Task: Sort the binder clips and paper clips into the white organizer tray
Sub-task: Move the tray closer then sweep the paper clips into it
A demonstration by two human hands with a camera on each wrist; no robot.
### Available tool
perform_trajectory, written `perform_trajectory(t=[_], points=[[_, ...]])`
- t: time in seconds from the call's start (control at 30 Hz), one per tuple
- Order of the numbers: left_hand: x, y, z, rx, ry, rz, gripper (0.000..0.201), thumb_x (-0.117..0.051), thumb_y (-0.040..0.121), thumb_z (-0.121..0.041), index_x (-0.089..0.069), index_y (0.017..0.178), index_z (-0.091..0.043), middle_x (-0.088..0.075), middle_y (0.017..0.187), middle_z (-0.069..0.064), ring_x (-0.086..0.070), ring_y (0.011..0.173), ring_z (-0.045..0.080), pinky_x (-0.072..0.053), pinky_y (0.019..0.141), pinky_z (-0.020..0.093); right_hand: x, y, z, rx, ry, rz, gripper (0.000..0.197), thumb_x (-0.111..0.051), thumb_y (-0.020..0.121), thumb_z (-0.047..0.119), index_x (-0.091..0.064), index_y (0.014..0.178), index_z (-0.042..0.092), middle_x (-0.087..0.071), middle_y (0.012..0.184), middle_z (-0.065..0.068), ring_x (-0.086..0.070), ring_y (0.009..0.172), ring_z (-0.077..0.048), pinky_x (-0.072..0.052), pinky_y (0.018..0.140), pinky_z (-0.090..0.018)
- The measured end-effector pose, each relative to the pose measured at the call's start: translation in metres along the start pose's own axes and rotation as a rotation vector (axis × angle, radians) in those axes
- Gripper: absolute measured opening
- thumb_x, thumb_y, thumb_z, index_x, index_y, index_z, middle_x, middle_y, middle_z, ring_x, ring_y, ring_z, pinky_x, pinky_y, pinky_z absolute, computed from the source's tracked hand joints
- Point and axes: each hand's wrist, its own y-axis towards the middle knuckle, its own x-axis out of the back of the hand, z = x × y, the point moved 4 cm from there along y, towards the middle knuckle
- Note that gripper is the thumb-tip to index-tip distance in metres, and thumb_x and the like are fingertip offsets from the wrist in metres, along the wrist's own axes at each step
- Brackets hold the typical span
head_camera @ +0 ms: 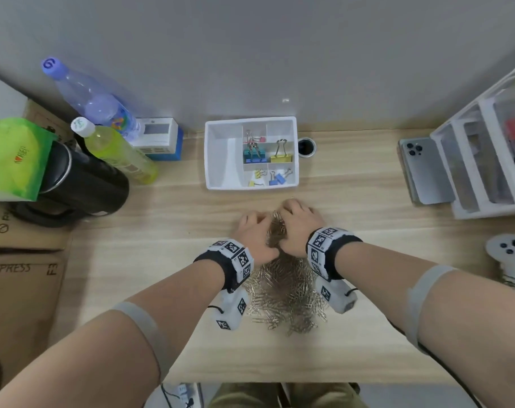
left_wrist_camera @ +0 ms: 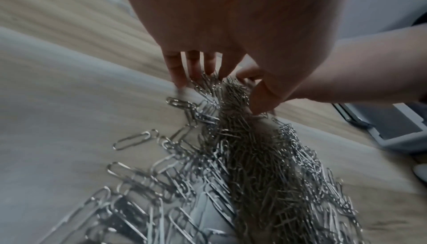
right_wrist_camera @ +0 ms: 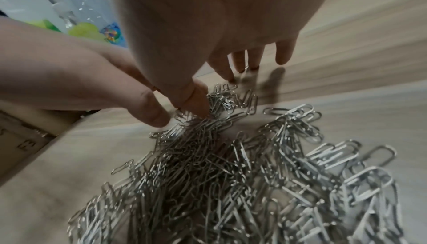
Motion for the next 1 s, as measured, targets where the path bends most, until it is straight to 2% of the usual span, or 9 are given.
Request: perform_trajectory(t=[0.1,0.2,0.27,0.37,0.47,0.57,0.77,0.87,1.0], points=[[-0.006,-0.007,-0.009,-0.030,-0.017,0.008,0.067,-0.064,0.074,-0.038,-0.048,0.136,-0.019,-0.038,0.137,0.010,-0.033,0.128,0.028,-0.029,0.109,0.035,-0.001,-0.007,0.004,0.052,0.004,0.030,0.066,-0.055,0.074,0.038,-0.048,0.136,0.020,-0.046,0.139,-0.004,-0.042,0.130,-0.026,-0.037,0.107,-0.044],[-0.009,-0.015,-0.012,-0.060,-0.132,0.072,0.055,-0.060,0.068,-0.040,-0.064,0.117,-0.015,-0.046,0.131,0.010,-0.042,0.123,0.028,-0.035,0.108,0.035,-0.002,-0.015,0.006,0.113,0.116,0.059,0.055,-0.051,0.071,0.031,-0.058,0.126,0.028,-0.066,0.113,-0.002,-0.061,0.105,-0.026,-0.052,0.088,-0.040],[-0.007,-0.019,-0.011,-0.077,-0.183,0.064,0.050,-0.057,0.066,-0.039,-0.071,0.105,-0.011,-0.053,0.120,0.008,-0.051,0.112,0.027,-0.043,0.099,0.037,-0.001,-0.018,0.006,0.133,0.178,0.068,0.046,-0.053,0.074,0.022,-0.060,0.120,0.026,-0.064,0.107,-0.002,-0.061,0.099,-0.025,-0.053,0.083,-0.037],[0.002,-0.023,-0.002,-0.038,-0.213,-0.047,0.030,-0.061,0.073,-0.030,-0.071,0.096,-0.012,-0.055,0.109,0.006,-0.056,0.101,0.025,-0.047,0.092,0.036,0.003,-0.016,0.005,0.113,0.157,-0.004,0.044,-0.056,0.078,0.023,-0.056,0.122,0.020,-0.050,0.115,-0.002,-0.052,0.107,-0.024,-0.050,0.087,-0.040],[0.007,-0.028,0.017,0.119,-0.188,-0.163,0.030,-0.058,0.080,-0.023,-0.063,0.108,-0.015,-0.050,0.106,0.005,-0.055,0.100,0.025,-0.048,0.093,0.037,0.004,-0.006,0.014,0.164,0.063,0.009,0.063,-0.059,0.077,0.029,-0.044,0.137,0.018,-0.039,0.136,-0.002,-0.039,0.124,-0.023,-0.042,0.101,-0.041],[0.009,-0.037,0.039,0.315,-0.136,-0.172,0.045,-0.058,0.080,-0.025,-0.050,0.121,-0.008,-0.046,0.120,0.013,-0.047,0.114,0.030,-0.044,0.099,0.041,0.003,0.006,0.029,0.215,-0.009,0.041,0.071,-0.062,0.076,0.033,-0.037,0.142,0.022,-0.032,0.145,-0.002,-0.031,0.133,-0.023,-0.036,0.104,-0.045],[-0.003,-0.057,0.046,0.606,-0.053,-0.084,0.063,-0.063,0.075,-0.037,-0.038,0.128,-0.013,-0.035,0.128,0.013,-0.039,0.117,0.032,-0.045,0.090,0.042,-0.007,0.001,0.043,0.260,-0.122,0.137,0.059,-0.058,0.082,0.028,-0.047,0.138,0.016,-0.039,0.142,-0.004,-0.034,0.133,-0.025,-0.036,0.106,-0.043],[-0.012,-0.057,0.033,0.620,-0.098,-0.036,0.058,-0.062,0.076,-0.039,-0.037,0.125,-0.018,-0.036,0.127,0.012,-0.042,0.116,0.033,-0.046,0.094,0.047,-0.013,-0.013,0.042,0.323,-0.119,0.185,0.050,-0.054,0.085,0.016,-0.051,0.134,0.019,-0.043,0.134,-0.003,-0.040,0.124,-0.024,-0.042,0.099,-0.041],[-0.030,-0.055,0.013,0.434,-0.184,0.116,0.066,-0.064,0.067,-0.039,-0.039,0.126,-0.023,-0.036,0.125,0.008,-0.047,0.112,0.029,-0.051,0.089,0.045,-0.015,-0.028,0.034,0.343,-0.127,0.247,0.043,-0.051,0.083,0.012,-0.059,0.124,0.021,-0.047,0.121,0.000,-0.042,0.116,-0.021,-0.042,0.096,-0.036]])
